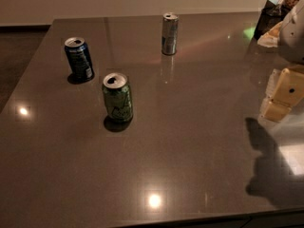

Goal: Pick green can

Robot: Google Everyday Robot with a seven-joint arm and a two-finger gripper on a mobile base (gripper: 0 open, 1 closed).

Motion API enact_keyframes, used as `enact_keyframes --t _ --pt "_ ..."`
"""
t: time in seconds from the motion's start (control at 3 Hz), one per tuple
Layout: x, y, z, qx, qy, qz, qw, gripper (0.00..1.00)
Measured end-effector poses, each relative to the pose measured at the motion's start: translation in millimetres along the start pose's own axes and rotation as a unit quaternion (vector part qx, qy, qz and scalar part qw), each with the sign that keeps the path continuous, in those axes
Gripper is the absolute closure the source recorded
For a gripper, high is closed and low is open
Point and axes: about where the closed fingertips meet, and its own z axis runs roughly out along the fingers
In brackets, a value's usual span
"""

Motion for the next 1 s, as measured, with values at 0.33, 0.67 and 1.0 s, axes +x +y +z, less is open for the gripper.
enact_keyframes --t 0.33,0.67,1.0 --pt "0.0 0.0 0.0 0.000 0.000 0.000 1.0000 0.00" --pt "-8.9 2.8 -0.8 -0.011 -0.006 -0.027 0.9996 0.00" --pt "-40.3 14.9 6.4 -0.037 -0.024 -0.080 0.9958 0.00"
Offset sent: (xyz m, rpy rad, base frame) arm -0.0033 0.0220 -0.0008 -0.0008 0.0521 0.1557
